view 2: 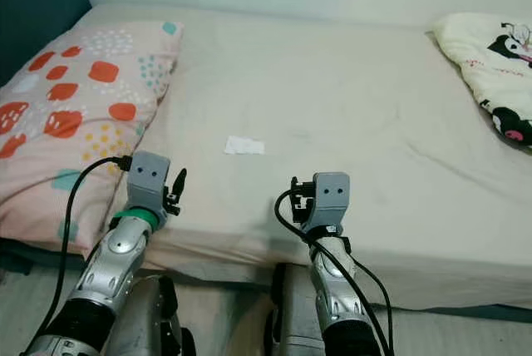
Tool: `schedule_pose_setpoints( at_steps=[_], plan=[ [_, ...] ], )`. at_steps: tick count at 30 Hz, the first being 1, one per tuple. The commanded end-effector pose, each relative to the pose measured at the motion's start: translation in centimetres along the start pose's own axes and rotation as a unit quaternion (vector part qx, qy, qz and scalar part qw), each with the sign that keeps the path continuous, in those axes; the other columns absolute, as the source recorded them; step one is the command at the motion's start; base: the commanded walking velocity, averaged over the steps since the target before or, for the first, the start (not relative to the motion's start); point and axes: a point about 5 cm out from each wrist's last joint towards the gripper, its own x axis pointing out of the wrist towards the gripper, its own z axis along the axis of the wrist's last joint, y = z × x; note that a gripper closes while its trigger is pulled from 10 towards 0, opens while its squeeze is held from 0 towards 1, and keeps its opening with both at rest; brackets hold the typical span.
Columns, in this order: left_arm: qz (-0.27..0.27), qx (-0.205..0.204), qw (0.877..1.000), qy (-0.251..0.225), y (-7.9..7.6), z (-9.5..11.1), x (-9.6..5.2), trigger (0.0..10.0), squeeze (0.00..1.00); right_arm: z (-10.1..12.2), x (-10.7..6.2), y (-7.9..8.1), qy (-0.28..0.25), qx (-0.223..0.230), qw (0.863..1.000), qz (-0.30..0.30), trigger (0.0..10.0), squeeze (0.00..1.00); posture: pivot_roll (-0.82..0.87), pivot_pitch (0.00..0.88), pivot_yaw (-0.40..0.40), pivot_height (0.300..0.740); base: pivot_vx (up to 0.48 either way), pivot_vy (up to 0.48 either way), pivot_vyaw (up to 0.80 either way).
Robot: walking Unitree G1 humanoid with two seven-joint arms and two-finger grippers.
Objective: Clean up the room
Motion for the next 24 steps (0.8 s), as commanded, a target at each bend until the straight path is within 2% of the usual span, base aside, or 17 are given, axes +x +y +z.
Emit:
schedule_pose_setpoints(
  at_steps=[1,4,13,17,19,24],
  plan=[
    [-0.007,0.002,1.0,0.013,-0.4,-0.5,-0.1,10.0,0.0,-0.3,-0.3,-0.1,0.006,0.006,1.0,-0.005,10.0,0.0,-0.03,0.113,0.05,0.546,0.0,0.0,0.0],
    [-0.01,-0.001,1.0,0.006,-1.0,0.2,0.6,10.0,0.0,-0.4,-0.5,-0.1,0.007,0.007,1.0,-0.009,10.0,0.0,-0.03,0.125,0.05,0.531,0.0,0.0,0.0],
    [-0.007,0.0,1.0,-0.006,-1.2,1.3,1.5,10.0,0.0,-0.2,-0.3,0.0,0.003,0.008,1.0,-0.006,10.0,0.0,-0.03,0.147,0.052,0.516,0.0,0.0,0.0],
    [0.006,0.003,1.0,-0.006,-0.5,1.5,1.8,10.0,0.0,0.5,0.6,0.3,-0.008,0.009,1.0,0.005,10.0,0.0,-0.01,0.162,0.053,0.516,0.0,0.0,0.0],
    [0.015,0.003,1.0,-0.005,0.2,1.5,1.6,10.0,0.0,1.3,1.5,0.6,-0.018,-0.003,1.0,0.019,10.0,0.0,0.0,0.176,0.055,0.516,0.0,0.0,0.0],
    [0.02,0.001,1.0,-0.008,1.0,1.6,1.2,10.0,0.0,2.0,2.4,0.9,-0.025,-0.011,0.999,0.034,10.0,0.0,0.01,0.192,0.053,0.516,0.0,0.0,0.0]
  ],
)
